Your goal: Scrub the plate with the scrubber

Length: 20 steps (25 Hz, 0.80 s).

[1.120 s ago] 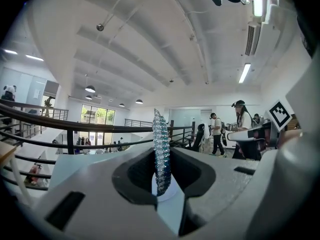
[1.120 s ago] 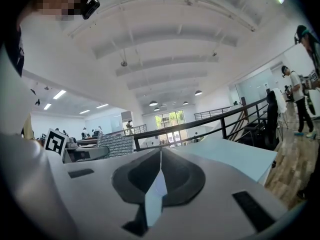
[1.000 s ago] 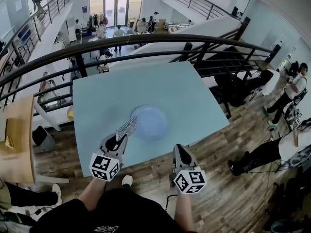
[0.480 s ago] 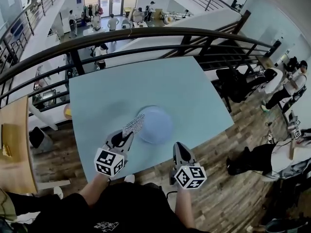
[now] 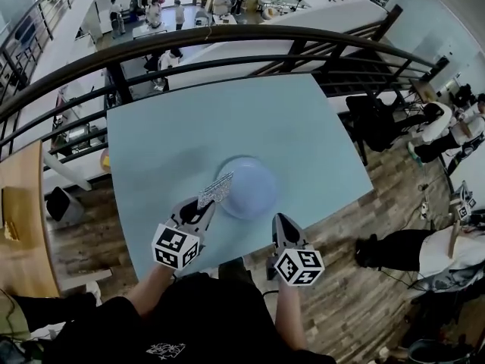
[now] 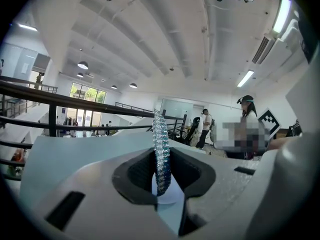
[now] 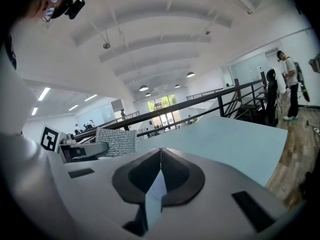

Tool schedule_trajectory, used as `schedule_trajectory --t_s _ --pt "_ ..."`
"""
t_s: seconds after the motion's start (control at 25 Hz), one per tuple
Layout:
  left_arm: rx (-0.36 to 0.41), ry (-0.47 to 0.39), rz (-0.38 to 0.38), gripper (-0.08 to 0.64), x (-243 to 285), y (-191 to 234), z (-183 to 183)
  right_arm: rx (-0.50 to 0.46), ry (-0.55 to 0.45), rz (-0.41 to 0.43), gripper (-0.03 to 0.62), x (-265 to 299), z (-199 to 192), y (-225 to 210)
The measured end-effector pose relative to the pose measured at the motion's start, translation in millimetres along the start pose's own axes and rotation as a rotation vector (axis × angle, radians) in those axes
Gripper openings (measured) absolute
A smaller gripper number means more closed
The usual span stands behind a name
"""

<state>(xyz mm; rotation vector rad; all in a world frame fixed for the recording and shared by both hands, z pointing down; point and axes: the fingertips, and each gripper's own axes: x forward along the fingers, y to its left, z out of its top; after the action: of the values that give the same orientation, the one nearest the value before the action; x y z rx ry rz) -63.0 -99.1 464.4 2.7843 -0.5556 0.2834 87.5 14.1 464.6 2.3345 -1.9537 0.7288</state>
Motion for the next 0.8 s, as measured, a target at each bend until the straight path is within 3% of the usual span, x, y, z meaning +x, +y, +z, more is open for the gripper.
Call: schedule_trajectory --t_s 0.44,0.64,0.8 --pt "-0.059 0.125 -0.007 0.086 56 -6 -48 0.039 0.201 -0.027 0.009 67 -57 -69" --pt "-0.103 0.184 -0.004 0.086 87 -8 -67 0.015 0.296 -0.039 0.014 95 -76 -106" --pt "-0.161 0.242 -0.002 0.087 110 -6 -86 -0.005 0.353 -0.046 0.084 120 -85 -131"
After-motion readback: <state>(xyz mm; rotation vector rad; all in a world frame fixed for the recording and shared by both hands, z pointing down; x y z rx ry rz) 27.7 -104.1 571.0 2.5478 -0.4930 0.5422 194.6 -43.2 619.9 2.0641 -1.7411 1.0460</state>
